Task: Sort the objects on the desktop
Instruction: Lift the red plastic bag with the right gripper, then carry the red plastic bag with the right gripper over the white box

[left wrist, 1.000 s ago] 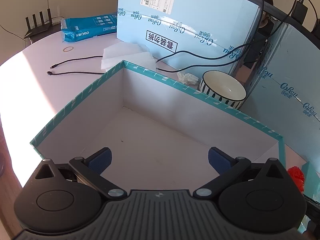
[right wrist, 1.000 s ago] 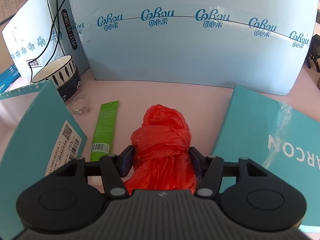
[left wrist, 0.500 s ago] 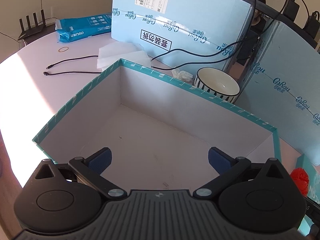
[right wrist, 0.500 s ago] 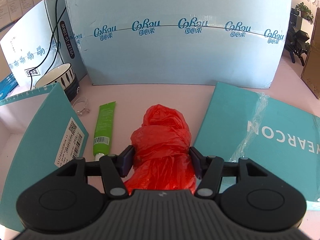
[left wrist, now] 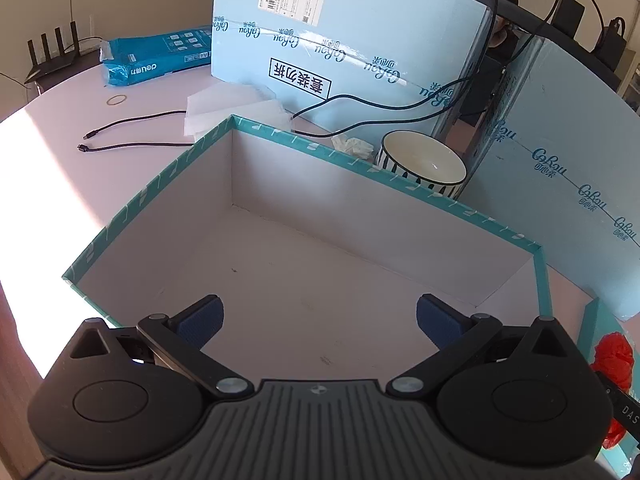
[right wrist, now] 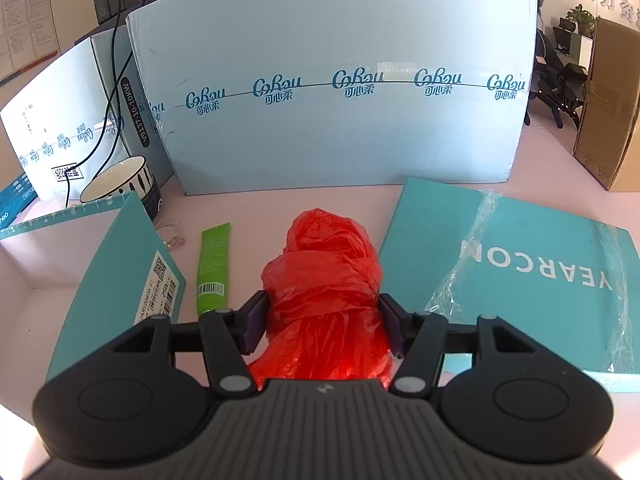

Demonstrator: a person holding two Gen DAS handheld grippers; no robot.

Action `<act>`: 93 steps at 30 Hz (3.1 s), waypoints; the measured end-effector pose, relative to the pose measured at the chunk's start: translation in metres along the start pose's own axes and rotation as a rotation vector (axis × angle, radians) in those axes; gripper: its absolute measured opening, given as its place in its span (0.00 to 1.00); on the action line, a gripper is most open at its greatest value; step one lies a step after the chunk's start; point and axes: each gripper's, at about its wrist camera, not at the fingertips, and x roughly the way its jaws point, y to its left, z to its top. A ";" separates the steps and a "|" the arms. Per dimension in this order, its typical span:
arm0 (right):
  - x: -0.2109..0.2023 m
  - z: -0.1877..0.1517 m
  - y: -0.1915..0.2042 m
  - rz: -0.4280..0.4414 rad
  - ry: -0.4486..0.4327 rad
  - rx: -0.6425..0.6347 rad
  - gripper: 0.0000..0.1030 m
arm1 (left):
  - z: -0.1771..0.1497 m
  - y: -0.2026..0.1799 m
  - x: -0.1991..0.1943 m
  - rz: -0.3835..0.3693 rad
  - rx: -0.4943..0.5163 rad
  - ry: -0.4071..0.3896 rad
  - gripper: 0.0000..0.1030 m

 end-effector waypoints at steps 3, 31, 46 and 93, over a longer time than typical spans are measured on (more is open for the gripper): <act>-0.006 0.000 -0.001 -0.006 -0.011 0.004 0.59 | 0.000 -0.001 0.000 -0.003 0.001 -0.001 1.00; -0.027 0.019 0.030 0.069 -0.099 -0.042 0.59 | 0.004 0.016 -0.010 0.026 -0.029 -0.052 1.00; -0.029 0.030 0.049 0.121 -0.125 -0.037 0.59 | 0.013 0.021 -0.009 0.031 -0.026 -0.075 1.00; -0.030 0.027 0.144 0.208 -0.152 -0.085 0.59 | 0.036 0.069 0.003 0.010 -0.057 -0.081 1.00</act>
